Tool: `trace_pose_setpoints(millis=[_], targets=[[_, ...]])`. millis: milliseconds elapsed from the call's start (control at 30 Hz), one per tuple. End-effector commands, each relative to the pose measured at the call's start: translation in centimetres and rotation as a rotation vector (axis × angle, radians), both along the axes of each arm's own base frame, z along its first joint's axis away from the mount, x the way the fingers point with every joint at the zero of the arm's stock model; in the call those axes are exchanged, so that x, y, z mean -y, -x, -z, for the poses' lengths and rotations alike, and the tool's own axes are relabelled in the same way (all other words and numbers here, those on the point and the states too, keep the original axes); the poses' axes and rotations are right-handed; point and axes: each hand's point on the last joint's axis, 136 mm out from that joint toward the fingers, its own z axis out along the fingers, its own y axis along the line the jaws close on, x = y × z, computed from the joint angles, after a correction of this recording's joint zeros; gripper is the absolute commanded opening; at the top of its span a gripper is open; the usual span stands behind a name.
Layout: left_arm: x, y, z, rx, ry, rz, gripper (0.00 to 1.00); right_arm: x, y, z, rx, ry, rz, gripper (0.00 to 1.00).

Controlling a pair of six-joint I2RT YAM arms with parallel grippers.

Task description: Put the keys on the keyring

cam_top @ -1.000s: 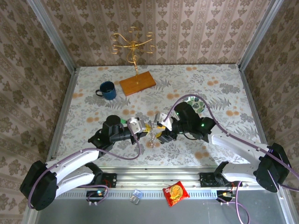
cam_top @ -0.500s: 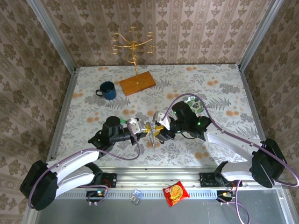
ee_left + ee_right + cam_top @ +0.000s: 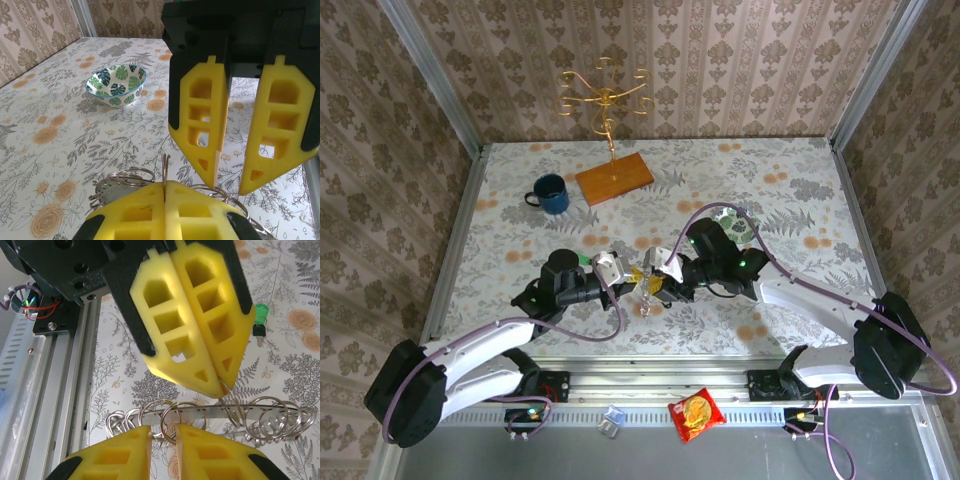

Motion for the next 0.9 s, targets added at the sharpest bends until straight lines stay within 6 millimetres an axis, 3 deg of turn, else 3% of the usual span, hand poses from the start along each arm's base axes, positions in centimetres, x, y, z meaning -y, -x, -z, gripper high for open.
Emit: trace_pose_setpoints(millis=[0,233,367,633,867], targets=[[0.2,-0.1,-1.3,0.021,0.046,-0.001,0.00,-0.2,0.4,-1.0,0.013,-0.008,-0.048,0.22],[0.3,0.6,-1.6,0.024,0.063,0.042,0.00,1.8,-1.7,-3.0,0.080,-0.116,0.069,0.26],[0.4,1.2,-1.9,0.031,0.090,0.074,0.00,2.2,-2.4,-3.3,0.130,-0.134,0.090,0.37],[0.6,2.3,-2.4,0.044,0.143,0.135,0.00,0.7,0.0,-3.7,0.100,-0.195,-0.055,0.38],[0.6,2.9,-2.8,0.042,0.175,0.161,0.00,0.3,0.1,-3.0,0.105,-0.175,-0.080,0.34]])
